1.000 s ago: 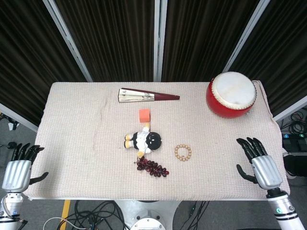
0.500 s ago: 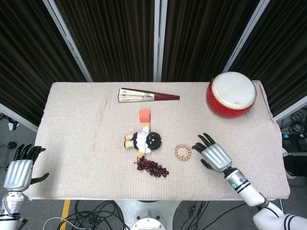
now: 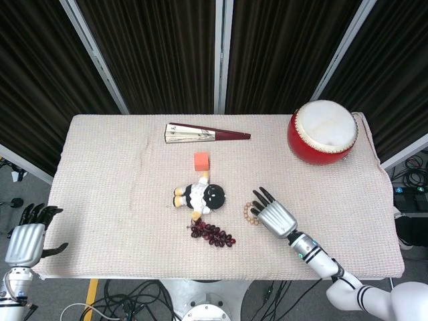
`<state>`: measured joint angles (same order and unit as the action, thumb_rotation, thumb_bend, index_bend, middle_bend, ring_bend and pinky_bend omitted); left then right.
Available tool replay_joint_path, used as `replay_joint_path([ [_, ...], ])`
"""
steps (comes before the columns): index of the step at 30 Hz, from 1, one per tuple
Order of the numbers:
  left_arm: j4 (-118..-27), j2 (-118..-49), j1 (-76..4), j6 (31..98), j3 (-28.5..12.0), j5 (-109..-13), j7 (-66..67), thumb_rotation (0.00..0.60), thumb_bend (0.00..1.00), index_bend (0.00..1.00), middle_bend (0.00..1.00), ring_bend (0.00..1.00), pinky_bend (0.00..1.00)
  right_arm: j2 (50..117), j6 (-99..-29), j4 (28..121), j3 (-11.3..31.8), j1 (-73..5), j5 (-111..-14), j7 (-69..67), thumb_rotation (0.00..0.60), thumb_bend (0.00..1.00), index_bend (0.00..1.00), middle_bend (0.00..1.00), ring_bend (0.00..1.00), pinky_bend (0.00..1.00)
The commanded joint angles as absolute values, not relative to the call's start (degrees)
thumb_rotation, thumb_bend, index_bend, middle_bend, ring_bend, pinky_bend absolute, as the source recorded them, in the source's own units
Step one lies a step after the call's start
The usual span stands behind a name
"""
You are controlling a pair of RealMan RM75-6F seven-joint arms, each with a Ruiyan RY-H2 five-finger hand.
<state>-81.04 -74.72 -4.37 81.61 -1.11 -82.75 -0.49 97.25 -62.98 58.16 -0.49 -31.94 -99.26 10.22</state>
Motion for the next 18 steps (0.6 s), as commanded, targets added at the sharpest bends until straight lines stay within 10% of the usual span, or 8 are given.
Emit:
replay_joint_path([
  [1,-80.80,-74.81,-4.39,81.45,-1.13,-82.66,-0.77,0.600,0.00,0.23,0.19,0.08,0.05,98.23,-64.84,56.64,-1.44,-31.75,-100.05,9.34,0.600,0.32,0.38,0.28,0.00,0.00],
  [18,-80.46,-74.68,-4.62,80.20,-0.94,-82.41,-1.70,0.600,0.00,0.23,0.19,0.08,0.05,100.78,-65.10,51.71,-3.67,-31.06,-98.95,7.36,0.600,0.31,0.41,0.32,0.00,0.00],
])
